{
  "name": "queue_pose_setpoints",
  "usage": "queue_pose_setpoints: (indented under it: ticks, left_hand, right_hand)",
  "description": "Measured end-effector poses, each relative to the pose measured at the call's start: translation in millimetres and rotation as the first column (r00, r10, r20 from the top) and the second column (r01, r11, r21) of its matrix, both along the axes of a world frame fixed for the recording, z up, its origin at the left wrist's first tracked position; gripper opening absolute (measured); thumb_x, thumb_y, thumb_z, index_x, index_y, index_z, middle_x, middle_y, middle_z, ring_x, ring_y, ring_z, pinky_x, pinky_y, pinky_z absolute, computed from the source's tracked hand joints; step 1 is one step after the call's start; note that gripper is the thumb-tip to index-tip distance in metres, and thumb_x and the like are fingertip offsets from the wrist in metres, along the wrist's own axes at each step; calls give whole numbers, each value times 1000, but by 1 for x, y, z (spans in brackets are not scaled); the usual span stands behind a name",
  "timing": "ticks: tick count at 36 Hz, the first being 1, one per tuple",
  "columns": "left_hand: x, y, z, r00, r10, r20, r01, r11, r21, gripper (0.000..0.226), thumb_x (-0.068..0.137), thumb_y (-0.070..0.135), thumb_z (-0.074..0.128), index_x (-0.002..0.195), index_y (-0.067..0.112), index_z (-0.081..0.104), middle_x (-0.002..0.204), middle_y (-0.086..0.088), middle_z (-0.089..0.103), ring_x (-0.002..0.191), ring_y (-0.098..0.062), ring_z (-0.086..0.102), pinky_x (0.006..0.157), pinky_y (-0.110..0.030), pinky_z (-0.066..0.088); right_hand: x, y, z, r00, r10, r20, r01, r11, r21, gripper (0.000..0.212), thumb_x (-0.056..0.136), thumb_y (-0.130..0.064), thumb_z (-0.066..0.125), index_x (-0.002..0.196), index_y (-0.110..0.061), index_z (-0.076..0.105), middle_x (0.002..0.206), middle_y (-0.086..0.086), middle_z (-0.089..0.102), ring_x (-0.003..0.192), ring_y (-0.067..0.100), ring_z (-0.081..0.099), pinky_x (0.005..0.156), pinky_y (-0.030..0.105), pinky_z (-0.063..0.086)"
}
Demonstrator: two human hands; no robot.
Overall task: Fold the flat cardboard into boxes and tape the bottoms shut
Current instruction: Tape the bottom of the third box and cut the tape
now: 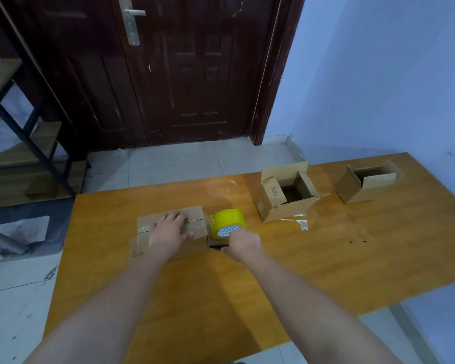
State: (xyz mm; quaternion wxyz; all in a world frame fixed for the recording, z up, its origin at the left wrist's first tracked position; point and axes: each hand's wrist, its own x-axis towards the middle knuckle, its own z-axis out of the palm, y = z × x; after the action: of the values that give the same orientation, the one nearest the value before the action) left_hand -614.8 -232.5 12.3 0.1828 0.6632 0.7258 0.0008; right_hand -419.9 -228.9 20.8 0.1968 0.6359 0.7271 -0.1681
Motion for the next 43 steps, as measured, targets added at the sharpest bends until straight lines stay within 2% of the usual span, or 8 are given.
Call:
queue_pose_setpoints:
  ticks: [4, 9, 13, 21, 25, 31, 37, 43]
  left_hand:
    - [0, 0, 3, 1000, -2, -9, 2, 1000, -8, 54, 90, 50, 52, 138, 30, 39, 150, 7, 32, 138, -19, 29, 109, -43, 30]
    - [-1, -1, 4, 1000, 2, -7, -2, 1000, -13, 55, 90, 50, 52, 139, 30, 38, 151, 7, 31, 139, -19, 28, 111, -44, 29]
    - [-1, -2, 4, 1000, -4, -11, 4, 1000, -11, 56, 90, 51, 51, 140, 31, 37, 151, 7, 31, 139, -19, 27, 111, -44, 28]
    - [-2, -4, 5, 1000, 3, -5, -3, 1000, -21, 53, 91, 50, 50, 139, 31, 38, 152, 8, 29, 140, -18, 25, 112, -43, 27]
    - [-2, -5, 6, 1000, 3, 1, -3, 1000, -23, 51, 91, 49, 50, 138, 31, 38, 151, 8, 29, 140, -18, 25, 111, -42, 26]
    - [-1, -6, 7, 1000, 7, 16, -7, 1000, -26, 51, 92, 48, 50, 139, 32, 38, 152, 9, 28, 141, -18, 23, 110, -42, 25]
    - [0, -6, 7, 999, 32, 28, -31, 999, -45, 52, 91, 48, 51, 139, 32, 37, 154, 9, 26, 143, -19, 20, 113, -42, 22]
    - [0, -4, 5, 999, 44, 30, -42, 998, -53, 52, 92, 47, 51, 140, 32, 36, 154, 10, 24, 144, -17, 18, 113, -41, 20]
  right_hand:
    - [6, -10, -13, 997, -67, -27, 64, 992, -104, 45, 94, -54, 43, 83, -14, 59, 78, 3, 54, 82, 25, 56, 67, 31, 42]
    - [14, -19, -31, 988, -117, -103, 96, 977, -190, 25, 100, -20, 37, 105, -9, 58, 113, 13, 63, 97, 30, 60, 69, 33, 40]
    - [15, -30, -40, 987, -88, -136, 53, 970, -239, 32, 99, -3, 34, 127, -1, 47, 126, 19, 56, 104, 31, 58, 77, 37, 44]
    - [19, -38, -58, 995, -74, -67, 65, 990, -125, 28, 100, -14, 36, 126, -10, 46, 131, 10, 48, 119, 28, 51, 94, 37, 44]
    - [22, -23, -47, 968, -118, -223, 153, 977, 148, 23, 99, -22, 38, 116, -12, 50, 117, 6, 53, 106, 24, 55, 76, 32, 40]
    - [8, 23, -18, 929, 62, -366, 184, 780, 598, 9, 84, -19, 59, 88, -11, 58, 86, 3, 55, 80, 22, 57, 64, 32, 44]
    - [-16, 69, -3, 942, 27, -334, 28, 987, 158, 42, 99, -31, 36, 136, -12, 43, 141, 5, 42, 134, 25, 30, 110, 45, 22]
    - [-30, 82, -22, 973, 68, -219, -72, 997, -7, 44, 101, -29, 36, 143, -19, 40, 149, 5, 39, 142, 26, 21, 117, 52, 7]
